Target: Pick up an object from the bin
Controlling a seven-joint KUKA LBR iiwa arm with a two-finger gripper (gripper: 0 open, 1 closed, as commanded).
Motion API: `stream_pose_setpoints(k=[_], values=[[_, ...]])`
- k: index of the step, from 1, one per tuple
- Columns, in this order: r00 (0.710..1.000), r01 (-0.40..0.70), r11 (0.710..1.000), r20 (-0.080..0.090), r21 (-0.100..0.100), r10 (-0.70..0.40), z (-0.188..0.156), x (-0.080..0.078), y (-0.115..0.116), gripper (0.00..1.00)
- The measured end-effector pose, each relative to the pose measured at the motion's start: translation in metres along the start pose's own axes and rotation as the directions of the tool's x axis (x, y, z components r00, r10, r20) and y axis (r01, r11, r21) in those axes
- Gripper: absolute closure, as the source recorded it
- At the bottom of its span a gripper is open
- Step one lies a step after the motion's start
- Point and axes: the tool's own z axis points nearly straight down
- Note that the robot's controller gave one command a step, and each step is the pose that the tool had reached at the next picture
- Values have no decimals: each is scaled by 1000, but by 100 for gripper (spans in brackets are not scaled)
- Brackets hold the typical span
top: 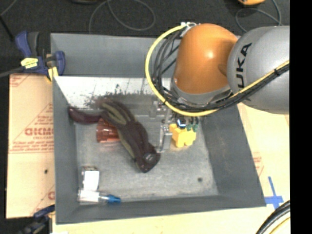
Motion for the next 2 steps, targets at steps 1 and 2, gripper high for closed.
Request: stream_pose_setpoints(k=[1,2], values=[[1000,-2,1000,8,-1,2,-5,-1,0,0],[1000,-24,1000,11,-2,24,47,7,12,0]])
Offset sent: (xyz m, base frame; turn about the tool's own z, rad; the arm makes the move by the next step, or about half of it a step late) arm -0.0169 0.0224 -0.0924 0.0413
